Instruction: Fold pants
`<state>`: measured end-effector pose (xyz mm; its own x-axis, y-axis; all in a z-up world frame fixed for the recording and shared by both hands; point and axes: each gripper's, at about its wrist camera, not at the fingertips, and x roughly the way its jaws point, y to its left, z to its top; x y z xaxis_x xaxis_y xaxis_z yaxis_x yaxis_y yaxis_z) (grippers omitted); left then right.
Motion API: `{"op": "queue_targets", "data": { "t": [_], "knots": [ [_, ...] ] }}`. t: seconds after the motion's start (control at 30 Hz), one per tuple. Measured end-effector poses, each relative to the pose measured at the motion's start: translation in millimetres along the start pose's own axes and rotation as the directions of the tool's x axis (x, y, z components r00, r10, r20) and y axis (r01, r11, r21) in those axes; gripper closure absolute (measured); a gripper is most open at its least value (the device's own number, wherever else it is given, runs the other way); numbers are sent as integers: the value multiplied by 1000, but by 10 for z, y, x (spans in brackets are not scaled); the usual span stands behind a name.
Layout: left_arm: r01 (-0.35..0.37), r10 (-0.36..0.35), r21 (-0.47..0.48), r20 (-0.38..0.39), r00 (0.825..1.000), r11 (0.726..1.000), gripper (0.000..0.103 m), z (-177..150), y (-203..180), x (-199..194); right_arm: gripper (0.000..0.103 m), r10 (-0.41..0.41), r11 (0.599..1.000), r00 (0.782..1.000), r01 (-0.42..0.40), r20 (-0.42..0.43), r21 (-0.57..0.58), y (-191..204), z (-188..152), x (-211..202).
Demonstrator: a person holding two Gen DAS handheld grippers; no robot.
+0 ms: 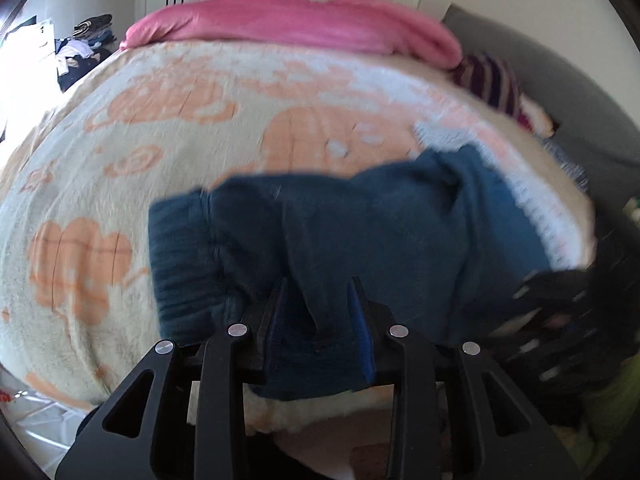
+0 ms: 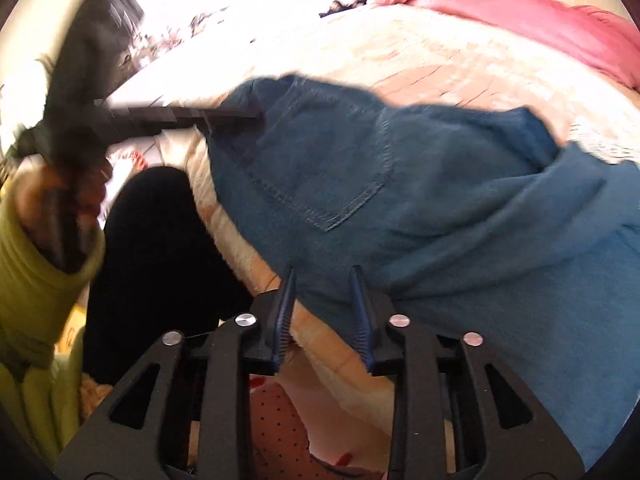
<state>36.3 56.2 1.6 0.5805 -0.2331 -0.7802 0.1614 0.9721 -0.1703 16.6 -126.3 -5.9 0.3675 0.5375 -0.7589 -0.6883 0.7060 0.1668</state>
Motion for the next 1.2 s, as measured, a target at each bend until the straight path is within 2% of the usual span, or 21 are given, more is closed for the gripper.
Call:
{"op": "queue_targets", "data": {
  "t": [0.07,0.13,0.2,0.3,0.4,0.5,0.6,0.63,0.7,0.77,0.83,0.93,1.07,1.2],
  "knots": [
    [34,-35,-32,-19,999,999,73,-115,60,74,67,-29,1000,999,29,37,7,-49,58,-93],
    [92,-94,-76,-27,995,993,73,-190,136,100,64,-65,998,996,65,53,-1,-91,188,-106],
    [119,-122,-106,-23,992,987,73,-216,191,107,63,-71,997,996,72,43,-4,-100,277,-35],
    [126,-129,-109,-20,991,986,73,-229,204,114,59,-63,998,998,63,3,-3,-77,353,188],
    [134,-136,-110,-18,991,985,73,-242,198,130,56,-138,990,986,140,-97,15,-174,194,498],
    [140,-141,-119,-3,990,983,73,-234,195,104,54,-185,982,980,182,-78,-49,-70,153,461],
    [137,-136,-117,17,991,984,73,-217,168,17,54,-109,994,994,109,-8,3,-134,159,194],
    [143,-140,-113,31,990,983,73,-206,148,-44,53,-108,994,994,108,11,17,-161,157,131],
    [144,-139,-99,57,989,985,71,-181,100,-158,50,-134,990,990,132,43,45,-260,144,-22],
    [144,-138,-73,86,987,987,61,-141,35,-287,48,-157,984,985,150,70,99,-424,91,-209],
    [141,-135,-52,111,985,989,58,-105,-19,-403,46,-192,974,977,178,91,143,-543,56,-341],
    [171,-167,-22,129,977,985,55,-38,-143,-490,46,-239,956,963,211,125,204,-714,5,-566],
    [221,-223,30,106,969,975,53,82,-419,-409,45,-299,930,942,251,153,268,-975,32,-828],
    [292,-297,72,63,953,954,53,165,-661,-256,42,-350,910,921,291,170,296,-1237,178,-1005]
  ]
}}
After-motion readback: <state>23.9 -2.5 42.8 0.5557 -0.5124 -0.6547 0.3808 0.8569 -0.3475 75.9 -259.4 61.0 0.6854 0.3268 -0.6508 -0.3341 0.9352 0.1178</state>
